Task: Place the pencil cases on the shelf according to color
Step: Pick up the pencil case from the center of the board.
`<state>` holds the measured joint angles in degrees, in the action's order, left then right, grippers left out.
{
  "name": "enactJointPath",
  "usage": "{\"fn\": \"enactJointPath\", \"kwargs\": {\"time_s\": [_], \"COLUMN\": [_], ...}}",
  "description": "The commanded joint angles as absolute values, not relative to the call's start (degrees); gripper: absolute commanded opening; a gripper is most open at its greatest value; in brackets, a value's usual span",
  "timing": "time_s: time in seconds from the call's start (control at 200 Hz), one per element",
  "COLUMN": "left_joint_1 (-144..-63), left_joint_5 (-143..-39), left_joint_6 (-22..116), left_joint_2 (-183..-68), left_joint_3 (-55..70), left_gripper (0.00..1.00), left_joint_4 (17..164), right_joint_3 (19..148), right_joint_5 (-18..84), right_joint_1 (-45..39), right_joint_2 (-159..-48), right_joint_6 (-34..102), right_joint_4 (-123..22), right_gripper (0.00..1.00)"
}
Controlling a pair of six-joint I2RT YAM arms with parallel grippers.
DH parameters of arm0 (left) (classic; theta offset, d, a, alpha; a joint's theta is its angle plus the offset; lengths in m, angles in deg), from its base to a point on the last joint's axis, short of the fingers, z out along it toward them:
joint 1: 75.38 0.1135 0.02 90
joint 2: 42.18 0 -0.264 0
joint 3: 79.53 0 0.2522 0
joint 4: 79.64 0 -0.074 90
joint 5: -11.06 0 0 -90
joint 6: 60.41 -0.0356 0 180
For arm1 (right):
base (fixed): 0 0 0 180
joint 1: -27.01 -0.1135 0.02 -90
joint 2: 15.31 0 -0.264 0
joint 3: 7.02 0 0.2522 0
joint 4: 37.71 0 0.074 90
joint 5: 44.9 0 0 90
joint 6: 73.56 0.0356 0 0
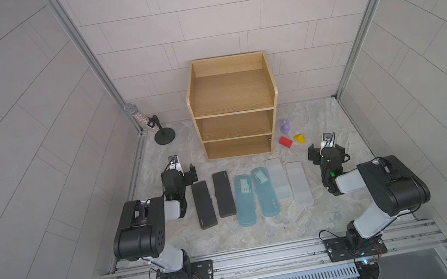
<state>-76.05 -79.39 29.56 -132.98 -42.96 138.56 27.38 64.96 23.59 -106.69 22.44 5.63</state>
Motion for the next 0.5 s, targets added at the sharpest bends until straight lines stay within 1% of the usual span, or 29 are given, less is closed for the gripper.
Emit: {"fn": "enactJointPath", "kwargs": {"time_s": [0.0, 0.065, 0.135, 0.495], "left_joint_1": [-75.83, -75.89, -75.87, -75.96], "left_joint_5": [-80.01, -79.16, -72.97, -73.58], "left_joint_6": [28.95, 29.18, 31.47, 30.99], "left_joint_2": [-131.73, -131.69, -132.08, -131.95], "left_joint_3": [-43.70, -43.70, -42.68, -42.39], "left_gripper": [1.00, 1.00, 1.00, 1.00], "left_joint_4": [138.37, 138.34, 136.74, 136.20], "right_joint_3": [26.88, 26.93, 26.95, 26.95], "right_joint_5": [65.01, 65.03, 65.01, 65.05], "right_joint_1": [23.84, 23.79, 23.76, 23.78], "right_joint_2": [-105.42, -105.40, -105.40, -105.36], "right_joint_6": [22.18, 22.18, 22.23, 22.22], "right_joint_4": [5.09, 5.20, 5.17, 5.12], "right_gripper": [1.00, 1.00, 1.00, 1.00]}}
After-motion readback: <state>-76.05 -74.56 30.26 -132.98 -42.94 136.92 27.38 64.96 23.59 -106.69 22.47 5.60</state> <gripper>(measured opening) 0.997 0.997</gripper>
